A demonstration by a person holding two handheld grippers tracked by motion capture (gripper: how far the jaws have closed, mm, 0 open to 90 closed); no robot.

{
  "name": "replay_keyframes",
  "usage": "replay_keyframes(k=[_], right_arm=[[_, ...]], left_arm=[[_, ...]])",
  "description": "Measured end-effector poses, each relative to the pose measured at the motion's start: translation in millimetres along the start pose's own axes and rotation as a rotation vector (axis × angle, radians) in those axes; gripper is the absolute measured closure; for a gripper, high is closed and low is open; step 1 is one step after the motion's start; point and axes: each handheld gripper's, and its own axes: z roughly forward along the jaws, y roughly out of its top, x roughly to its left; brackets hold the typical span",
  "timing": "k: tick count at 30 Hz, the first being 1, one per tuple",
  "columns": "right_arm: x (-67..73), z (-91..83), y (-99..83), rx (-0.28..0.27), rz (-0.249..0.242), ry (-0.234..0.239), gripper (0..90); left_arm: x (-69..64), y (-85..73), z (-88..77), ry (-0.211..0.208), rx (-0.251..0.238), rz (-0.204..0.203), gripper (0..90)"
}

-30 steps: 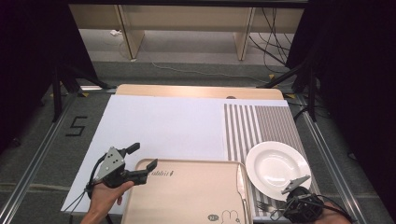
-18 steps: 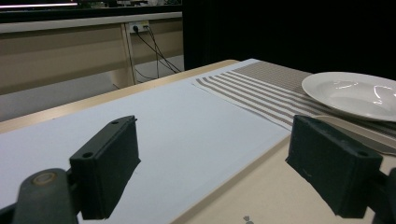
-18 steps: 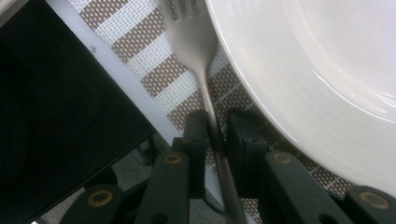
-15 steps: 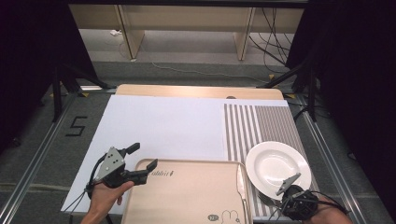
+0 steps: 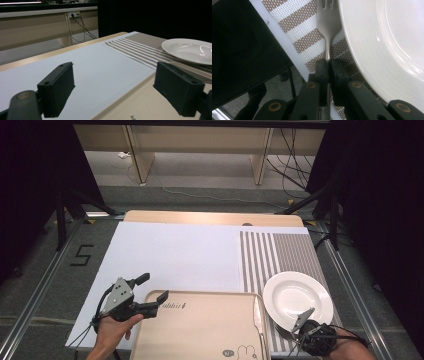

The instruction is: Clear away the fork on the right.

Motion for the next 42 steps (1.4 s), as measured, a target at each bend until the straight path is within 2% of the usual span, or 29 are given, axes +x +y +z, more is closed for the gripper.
replay_keyframes(k=[3, 4, 9, 11, 13, 16, 19, 23, 26, 27, 30, 32, 36, 37, 39, 42], right_arm=[[-0.2, -0.5, 0.5, -0.006, -0.025, -0.008, 85.7], [0.9, -0.9, 0.9, -0.001, -0.018, -0.008, 85.8], [4.5, -2.5, 3.3, -0.011, -0.041, 0.002, 86.0], [5.8, -3.3, 5.0, -0.028, -0.056, 0.002, 86.0], [8.5, -4.6, 6.7, -0.033, -0.049, 0.005, 86.0], [10.9, -8.0, 9.9, -0.07, -0.071, 0.017, 86.1], [12.5, -13.9, 12.4, -0.118, -0.058, 0.028, 86.1], [10.6, -23.8, 16.6, -0.22, 0.011, 0.053, 86.0], [13.2, -30.4, 21.3, -0.276, 0.033, 0.075, 86.0], [13.2, -32.3, 22.7, -0.292, 0.031, 0.099, 86.0], [13.0, -35.3, 28.6, -0.312, 0.058, 0.124, 86.0], [11.9, -36.3, 32.6, -0.328, 0.059, 0.114, 86.0], [11.8, -42.3, 40.0, -0.38, 0.083, 0.143, 86.0], [11.4, -44.1, 41.8, -0.395, 0.068, 0.168, 86.0], [13.4, -46.4, 46.4, -0.41, 0.075, 0.175, 86.0], [15.6, -49.2, 55.9, -0.457, 0.052, 0.213, 86.0]], left_arm=[[0.1, 0.0, -0.1, 0.0, 0.0, 0.0, 15.8], [0.1, 0.0, -0.2, 0.0, 0.0, 0.0, 15.8], [0.4, 0.1, -0.3, 0.001, 0.001, 0.001, 15.8], [0.3, 0.1, -0.4, 0.001, 0.001, 0.0, 15.8], [0.3, 0.0, -0.4, 0.001, 0.001, 0.0, 15.8], [0.4, 0.0, -0.3, 0.001, 0.001, 0.0, 15.8], [0.4, 0.0, -0.6, 0.002, 0.001, 0.0, 15.8], [0.2, 0.0, -0.6, 0.0, 0.0, -0.001, 15.8], [0.2, 0.0, -0.5, 0.0, 0.0, -0.002, 15.7], [0.2, 0.0, -0.6, 0.001, 0.0, -0.001, 15.8], [0.0, 0.0, -0.6, -0.001, 0.0, -0.001, 15.8], [0.0, 0.0, -0.6, -0.002, 0.0, -0.001, 15.8], [0.0, -0.1, -0.7, -0.004, 0.0, -0.005, 15.8], [-0.1, 0.0, -0.8, -0.005, -0.001, -0.006, 15.8], [-0.1, 0.1, -1.0, -0.005, -0.002, -0.006, 15.8], [0.4, 0.1, -1.3, -0.003, -0.003, -0.006, 15.8]])
